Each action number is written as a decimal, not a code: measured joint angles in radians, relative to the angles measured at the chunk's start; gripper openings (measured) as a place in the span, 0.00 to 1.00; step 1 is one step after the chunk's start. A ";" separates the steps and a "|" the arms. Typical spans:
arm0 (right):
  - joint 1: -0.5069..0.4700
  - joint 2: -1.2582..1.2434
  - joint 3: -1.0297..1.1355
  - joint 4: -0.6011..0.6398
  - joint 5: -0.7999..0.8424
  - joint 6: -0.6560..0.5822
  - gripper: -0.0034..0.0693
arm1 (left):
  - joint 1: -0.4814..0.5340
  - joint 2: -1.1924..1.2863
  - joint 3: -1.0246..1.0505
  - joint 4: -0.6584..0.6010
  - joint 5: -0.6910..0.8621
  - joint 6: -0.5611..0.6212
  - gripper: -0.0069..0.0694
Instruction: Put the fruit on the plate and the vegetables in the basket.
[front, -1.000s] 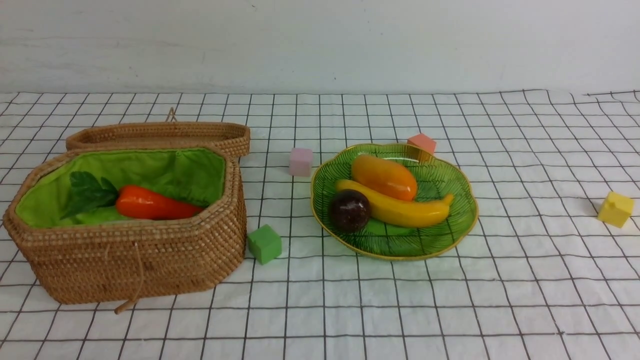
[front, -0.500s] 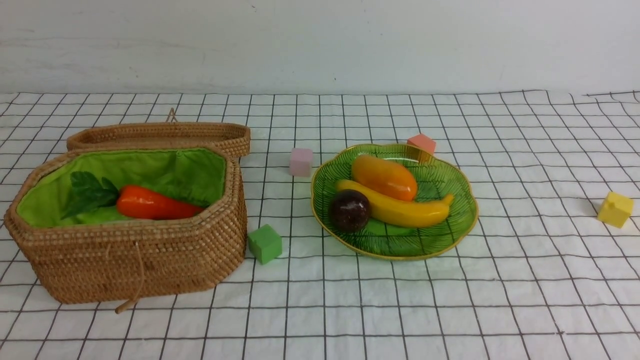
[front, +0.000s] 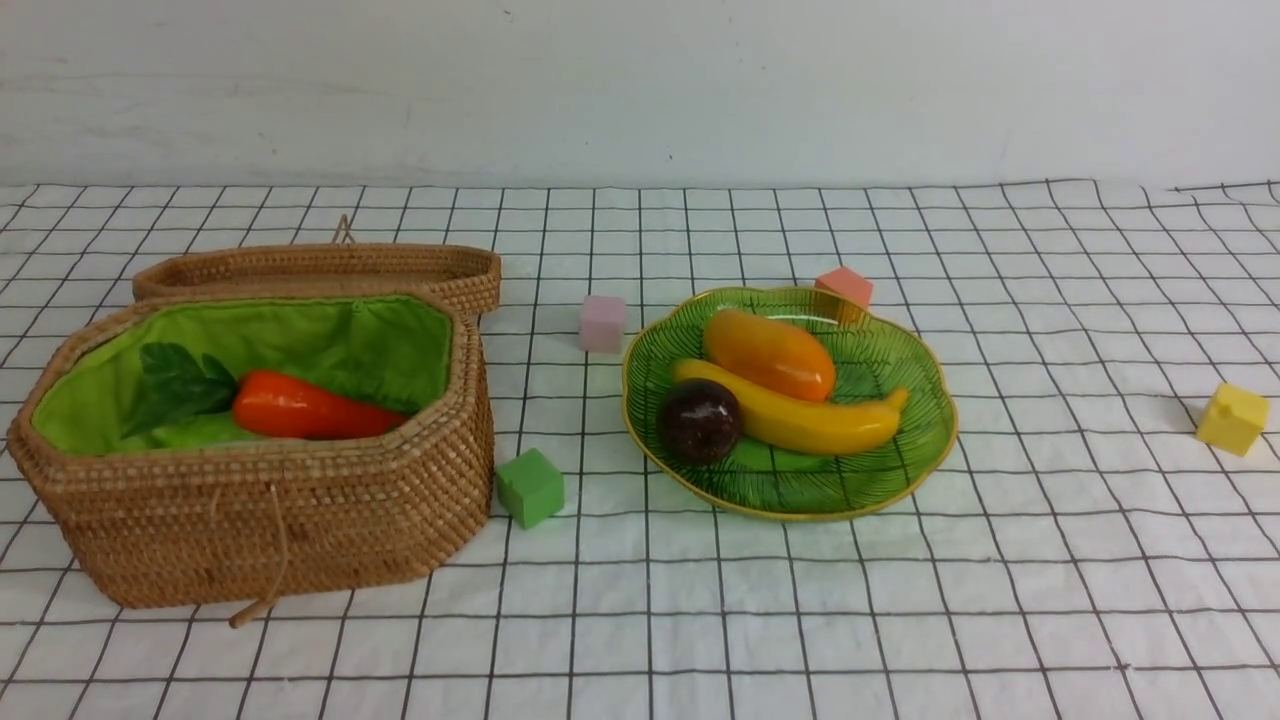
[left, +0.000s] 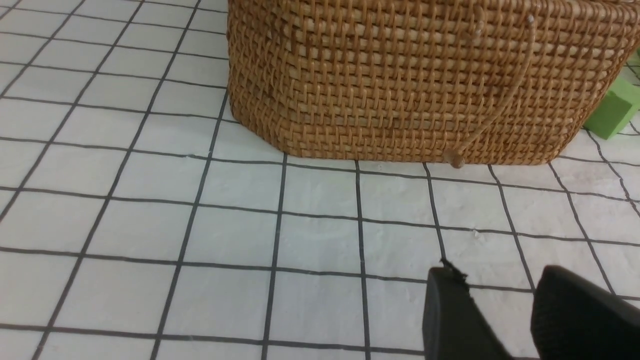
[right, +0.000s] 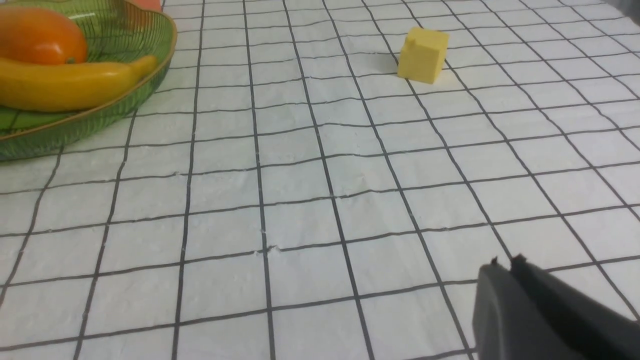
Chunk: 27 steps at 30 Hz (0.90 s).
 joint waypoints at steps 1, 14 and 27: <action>0.000 0.000 0.000 0.000 0.000 0.000 0.10 | 0.000 0.000 0.000 0.000 0.000 0.000 0.40; 0.000 0.000 0.000 0.000 -0.002 0.000 0.11 | 0.000 0.000 0.000 0.000 0.000 0.000 0.40; 0.000 -0.001 0.001 0.000 -0.003 0.000 0.13 | 0.000 0.000 0.000 0.000 -0.001 0.000 0.40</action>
